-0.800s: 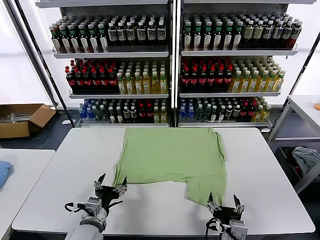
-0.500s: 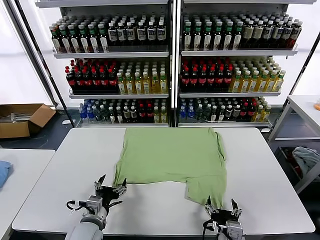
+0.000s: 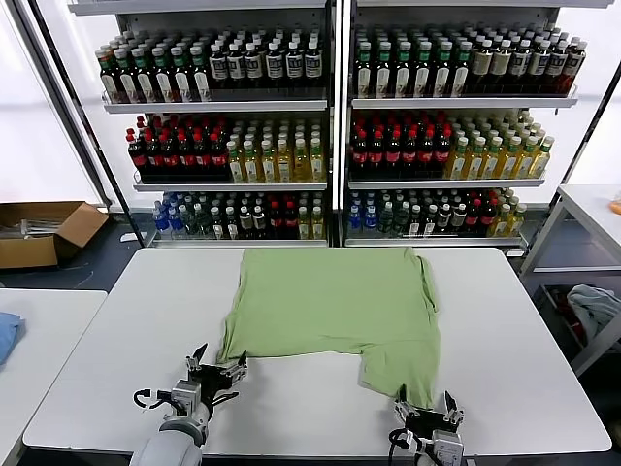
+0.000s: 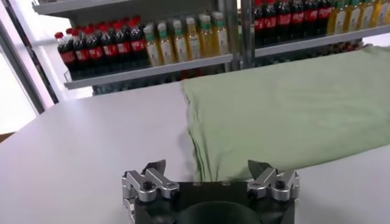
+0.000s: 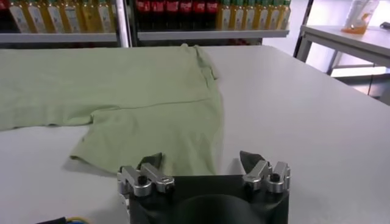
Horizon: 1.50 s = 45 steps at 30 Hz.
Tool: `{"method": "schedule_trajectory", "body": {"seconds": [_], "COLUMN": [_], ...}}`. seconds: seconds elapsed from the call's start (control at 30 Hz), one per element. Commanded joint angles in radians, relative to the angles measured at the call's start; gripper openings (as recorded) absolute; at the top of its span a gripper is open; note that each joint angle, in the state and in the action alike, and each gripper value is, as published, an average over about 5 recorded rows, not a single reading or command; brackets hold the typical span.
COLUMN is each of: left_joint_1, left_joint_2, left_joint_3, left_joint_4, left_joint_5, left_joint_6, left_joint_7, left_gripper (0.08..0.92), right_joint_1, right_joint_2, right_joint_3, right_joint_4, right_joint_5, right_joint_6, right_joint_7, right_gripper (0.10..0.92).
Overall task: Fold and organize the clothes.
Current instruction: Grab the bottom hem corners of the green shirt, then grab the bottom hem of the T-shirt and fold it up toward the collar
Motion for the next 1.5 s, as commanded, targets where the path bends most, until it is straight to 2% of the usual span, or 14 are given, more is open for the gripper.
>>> {"method": "schedule_trajectory", "body": {"seconds": [0.03,0.57,0.63,0.73,0.83,1.03,1.23,1.5], "left_joint_1": [0.007,-0.002,0.004,0.017,0.030,0.031,-0.051,-0.219], "left_joint_2": [0.000,-0.013,-0.015,-0.018,-0.025,-0.036,-0.026,0.005], "left_joint_3": [0.005,-0.006,-0.007,-0.007,-0.006,0.002,0.004,0.008], "left_joint_4": [0.011,0.054,0.048,0.029,-0.004,-0.072,-0.047,0.065], "left_joint_5": [-0.012,-0.117,-0.116,-0.104,-0.091,-0.090,-0.113,-0.232], "left_joint_6": [0.007,0.038,0.024,-0.017,-0.068,-0.178,-0.251,-0.240], "left_joint_7": [0.010,0.022,0.022,0.021,0.018,-0.001,-0.035,-0.066], "left_gripper": [0.749,0.281,0.212,0.133,0.090,0.085,0.084,0.084], "right_joint_1": [-0.001,-0.014,-0.018,-0.026,-0.035,-0.021,0.100,0.384], "right_joint_2": [0.003,-0.023,-0.029,-0.040,-0.051,-0.068,-0.072,-0.088], "right_joint_3": [-0.002,0.007,0.009,0.013,0.018,0.039,0.065,0.066], "right_joint_4": [-0.011,-0.002,0.006,0.032,0.071,0.117,0.061,-0.097], "right_joint_5": [-0.001,-0.006,-0.012,-0.024,-0.029,-0.056,-0.045,-0.013], "right_joint_6": [-0.002,0.041,0.061,0.096,0.136,0.216,0.223,0.204], "right_joint_7": [-0.003,-0.029,-0.044,-0.065,-0.084,-0.118,-0.144,-0.151], "right_gripper": [0.629,0.150,0.113,0.108,0.108,0.108,0.108,0.108]}}
